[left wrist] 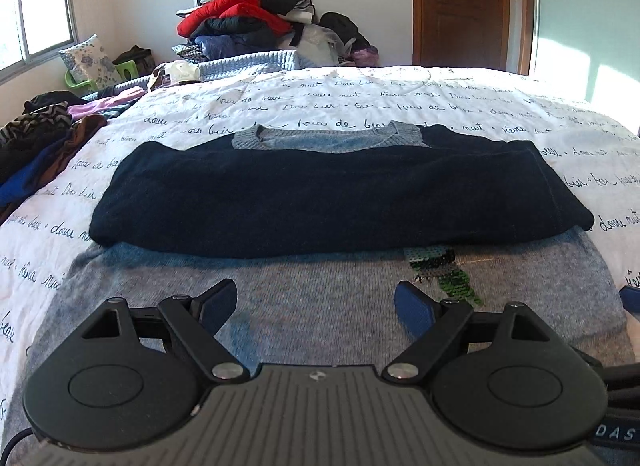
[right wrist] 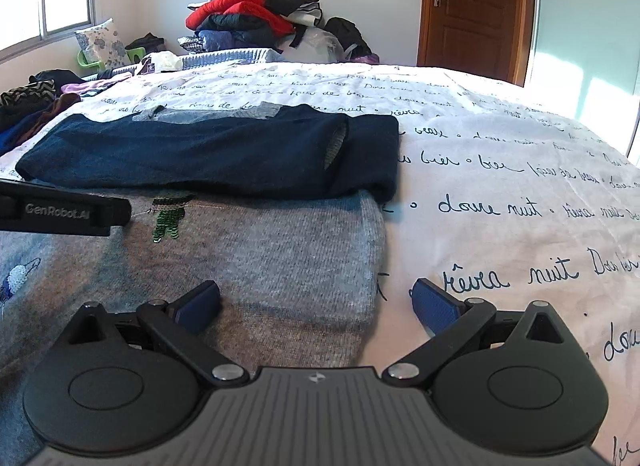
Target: Fold small clothes
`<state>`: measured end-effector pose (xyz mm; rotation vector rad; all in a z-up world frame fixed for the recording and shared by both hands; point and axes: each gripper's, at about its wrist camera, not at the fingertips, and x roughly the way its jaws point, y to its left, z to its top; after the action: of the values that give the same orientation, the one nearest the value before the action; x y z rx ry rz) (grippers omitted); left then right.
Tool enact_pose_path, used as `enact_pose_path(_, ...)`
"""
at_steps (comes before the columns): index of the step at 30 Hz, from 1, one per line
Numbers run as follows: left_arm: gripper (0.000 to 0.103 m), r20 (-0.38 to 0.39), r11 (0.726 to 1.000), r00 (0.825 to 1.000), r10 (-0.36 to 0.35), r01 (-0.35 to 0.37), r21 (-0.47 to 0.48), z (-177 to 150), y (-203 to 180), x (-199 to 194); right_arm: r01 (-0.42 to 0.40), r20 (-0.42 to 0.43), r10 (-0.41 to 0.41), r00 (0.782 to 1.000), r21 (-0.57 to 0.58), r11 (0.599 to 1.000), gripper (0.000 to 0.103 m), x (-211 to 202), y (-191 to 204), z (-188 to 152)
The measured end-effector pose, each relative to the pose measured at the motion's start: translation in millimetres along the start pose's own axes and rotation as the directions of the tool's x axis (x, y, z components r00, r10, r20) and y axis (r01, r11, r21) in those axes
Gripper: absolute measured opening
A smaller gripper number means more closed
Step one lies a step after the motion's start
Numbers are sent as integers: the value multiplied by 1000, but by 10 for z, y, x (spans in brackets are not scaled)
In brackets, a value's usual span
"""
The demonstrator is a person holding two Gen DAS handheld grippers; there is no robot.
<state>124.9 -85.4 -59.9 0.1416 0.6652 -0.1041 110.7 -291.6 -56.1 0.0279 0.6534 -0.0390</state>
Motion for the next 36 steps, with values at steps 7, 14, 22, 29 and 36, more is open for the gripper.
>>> enact_pose_path(7, 86, 0, 1000, 1000, 6, -6, -18, -165, 118, -181, -21, -9, 22, 1000, 16, 1000, 103, 17, -39, -2)
enact_pose_path(14, 87, -30, 996, 1000, 0, -3, -84, -281, 227, -240, -20, -9, 20, 1000, 15, 1000, 103, 18, -37, 1)
enact_pose_path(22, 88, -34, 997, 999, 31, -33, -66, -305, 203, -297, -20, -9, 20, 1000, 14, 1000, 103, 18, -37, 1)
enact_pose_path(29, 88, -28, 997, 999, 45, -46, -55, -349, 144, -296, -20, -9, 20, 1000, 14, 1000, 103, 18, -37, 1)
enact_pose_path(36, 91, -24, 997, 998, 52, -53, -47, -376, 156, -309, -20, -9, 20, 1000, 14, 1000, 103, 18, -37, 2)
